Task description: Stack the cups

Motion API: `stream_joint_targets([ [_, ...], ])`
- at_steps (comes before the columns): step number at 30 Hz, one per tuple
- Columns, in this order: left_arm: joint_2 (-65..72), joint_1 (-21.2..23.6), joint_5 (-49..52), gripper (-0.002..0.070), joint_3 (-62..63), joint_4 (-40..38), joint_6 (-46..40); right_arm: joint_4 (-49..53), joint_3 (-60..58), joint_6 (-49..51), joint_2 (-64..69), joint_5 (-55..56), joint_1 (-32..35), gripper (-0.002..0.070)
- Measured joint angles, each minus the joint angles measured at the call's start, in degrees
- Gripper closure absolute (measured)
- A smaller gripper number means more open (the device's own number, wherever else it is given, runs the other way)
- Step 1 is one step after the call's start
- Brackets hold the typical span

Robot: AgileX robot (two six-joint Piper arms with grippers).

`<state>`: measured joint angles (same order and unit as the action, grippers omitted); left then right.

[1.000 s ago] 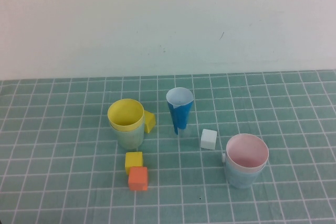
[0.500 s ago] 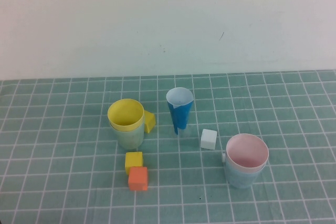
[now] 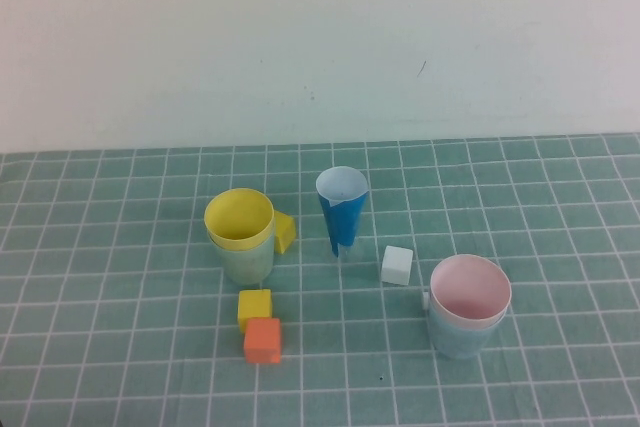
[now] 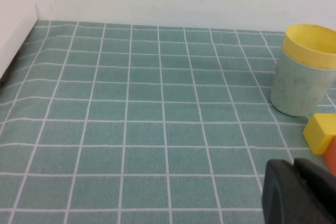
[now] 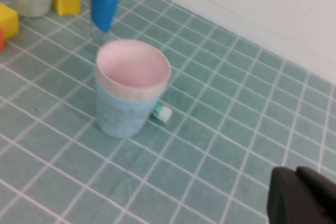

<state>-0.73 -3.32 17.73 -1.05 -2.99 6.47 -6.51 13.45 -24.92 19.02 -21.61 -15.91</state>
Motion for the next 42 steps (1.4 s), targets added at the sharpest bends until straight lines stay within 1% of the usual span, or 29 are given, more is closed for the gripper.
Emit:
stream_joint_targets([
  [8,0.00,0.00,0.00,0.0676,0.00,0.00,0.00,4.09,-13.65,0.00,-13.04,0.41,11.51,0.0678],
  [11,0.00,0.00,0.00,0.0676,0.00,0.00,0.00,4.59,-14.52,0.00,-18.14,1.38,15.10,0.0678],
  [15,-0.04,0.00,0.00,0.0676,0.00,0.14,0.00,4.84,-14.71,0.00,-19.65,1.98,17.78,0.0678],
  [34,-0.04,0.00,0.00,0.0676,0.00,0.14,0.00,4.92,-14.71,0.00,-19.76,2.07,18.45,0.0678],
  [36,-0.04,0.00,0.00,0.0676,0.00,0.14,0.00,4.92,-14.71,1.78,-19.76,2.07,18.45,0.0678],
  [42,-0.04,0.00,0.00,0.0676,0.00,0.14,0.00,4.92,-14.71,14.84,-19.76,1.84,18.45,0.0678],
])
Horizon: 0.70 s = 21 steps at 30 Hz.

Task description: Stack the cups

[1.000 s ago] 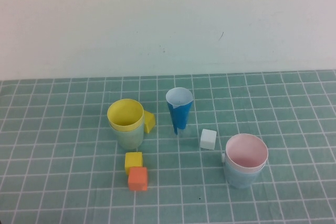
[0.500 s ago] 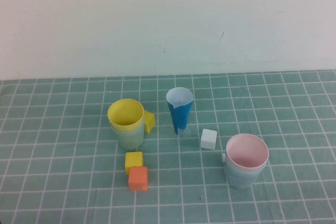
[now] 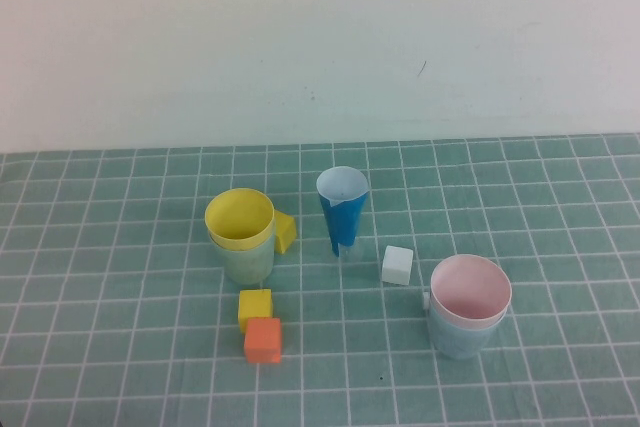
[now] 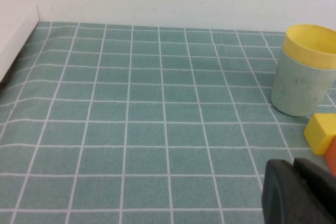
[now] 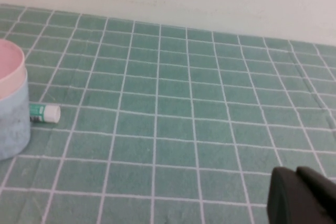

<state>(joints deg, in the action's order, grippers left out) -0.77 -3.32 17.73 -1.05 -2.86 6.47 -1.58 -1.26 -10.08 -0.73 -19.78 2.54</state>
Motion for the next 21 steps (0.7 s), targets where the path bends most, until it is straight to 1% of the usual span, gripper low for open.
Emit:
stream_joint_targets([
  [6,0.00,0.00,0.00,0.0676,0.00,0.00,0.00,0.37,0.00,6.01,0.00,-0.22,0.00,0.0678],
  [21,0.00,0.00,0.00,0.0676,0.00,0.00,-0.16,2.03,0.00,4.95,0.00,-0.35,0.00,0.0678],
])
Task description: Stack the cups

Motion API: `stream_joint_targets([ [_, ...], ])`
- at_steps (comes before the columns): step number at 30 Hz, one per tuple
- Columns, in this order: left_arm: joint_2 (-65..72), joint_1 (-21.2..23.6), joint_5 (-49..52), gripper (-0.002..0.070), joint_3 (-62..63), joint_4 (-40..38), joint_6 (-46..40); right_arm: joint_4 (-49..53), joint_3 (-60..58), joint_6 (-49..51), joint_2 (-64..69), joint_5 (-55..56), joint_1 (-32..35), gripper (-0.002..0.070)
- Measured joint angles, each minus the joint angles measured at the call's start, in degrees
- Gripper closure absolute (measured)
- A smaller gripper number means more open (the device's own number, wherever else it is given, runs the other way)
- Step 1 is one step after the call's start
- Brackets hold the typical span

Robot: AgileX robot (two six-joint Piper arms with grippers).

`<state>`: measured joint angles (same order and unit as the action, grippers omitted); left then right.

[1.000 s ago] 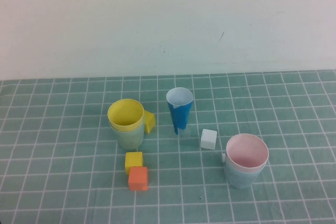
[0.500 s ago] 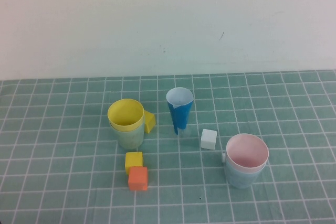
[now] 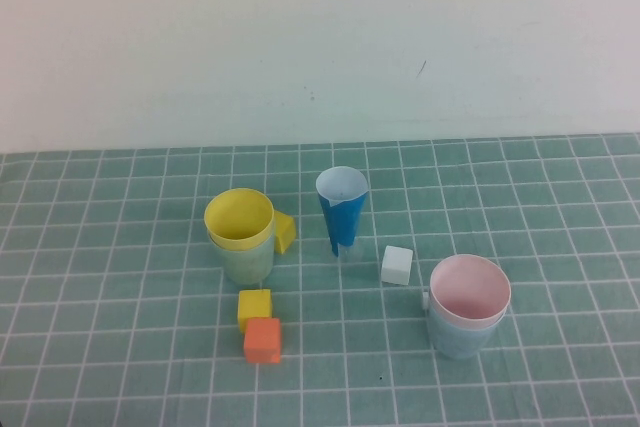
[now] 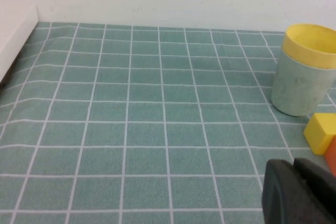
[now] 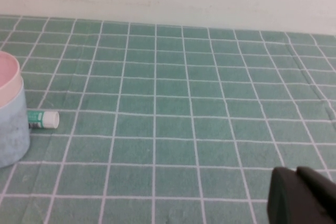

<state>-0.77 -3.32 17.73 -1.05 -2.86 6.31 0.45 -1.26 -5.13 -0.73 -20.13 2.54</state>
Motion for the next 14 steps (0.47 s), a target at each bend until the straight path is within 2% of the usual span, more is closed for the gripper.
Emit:
stream_joint_targets([
  [14,0.00,0.00,0.00,0.0676,0.00,0.00,0.00,0.26,0.00,-0.35,-0.06,-0.04,0.00,0.0678],
])
